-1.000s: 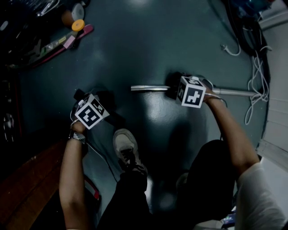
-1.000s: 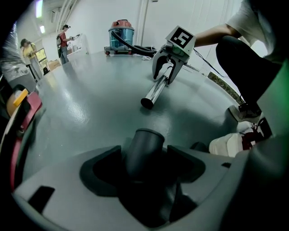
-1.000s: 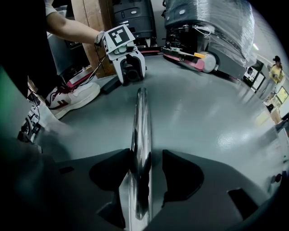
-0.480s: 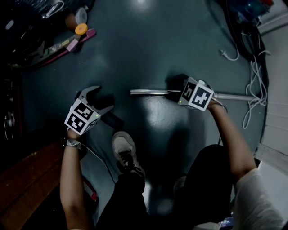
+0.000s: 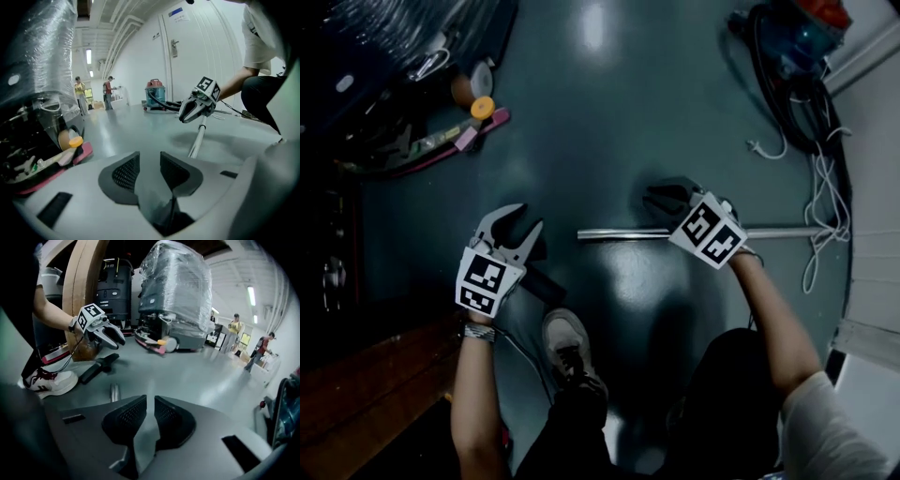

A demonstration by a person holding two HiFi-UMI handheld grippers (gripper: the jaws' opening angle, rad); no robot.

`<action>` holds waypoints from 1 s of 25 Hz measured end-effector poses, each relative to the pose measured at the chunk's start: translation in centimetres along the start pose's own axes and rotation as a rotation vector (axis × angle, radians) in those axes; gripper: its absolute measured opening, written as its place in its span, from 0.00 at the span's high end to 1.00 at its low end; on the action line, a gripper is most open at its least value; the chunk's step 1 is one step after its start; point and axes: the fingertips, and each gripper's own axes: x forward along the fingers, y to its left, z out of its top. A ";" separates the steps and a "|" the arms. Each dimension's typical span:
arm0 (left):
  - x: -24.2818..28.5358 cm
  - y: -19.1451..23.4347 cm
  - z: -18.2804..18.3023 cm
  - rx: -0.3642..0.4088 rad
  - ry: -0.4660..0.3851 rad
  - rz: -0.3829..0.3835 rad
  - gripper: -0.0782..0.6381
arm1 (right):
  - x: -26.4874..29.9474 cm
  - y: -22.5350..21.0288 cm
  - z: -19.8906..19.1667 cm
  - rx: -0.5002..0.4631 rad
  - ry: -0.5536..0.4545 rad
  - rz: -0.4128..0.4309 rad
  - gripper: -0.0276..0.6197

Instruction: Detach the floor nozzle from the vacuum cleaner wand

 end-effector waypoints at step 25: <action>-8.5 3.4 19.9 0.084 -0.455 0.339 0.89 | -11.1 -6.2 18.3 0.008 -0.533 -0.344 0.91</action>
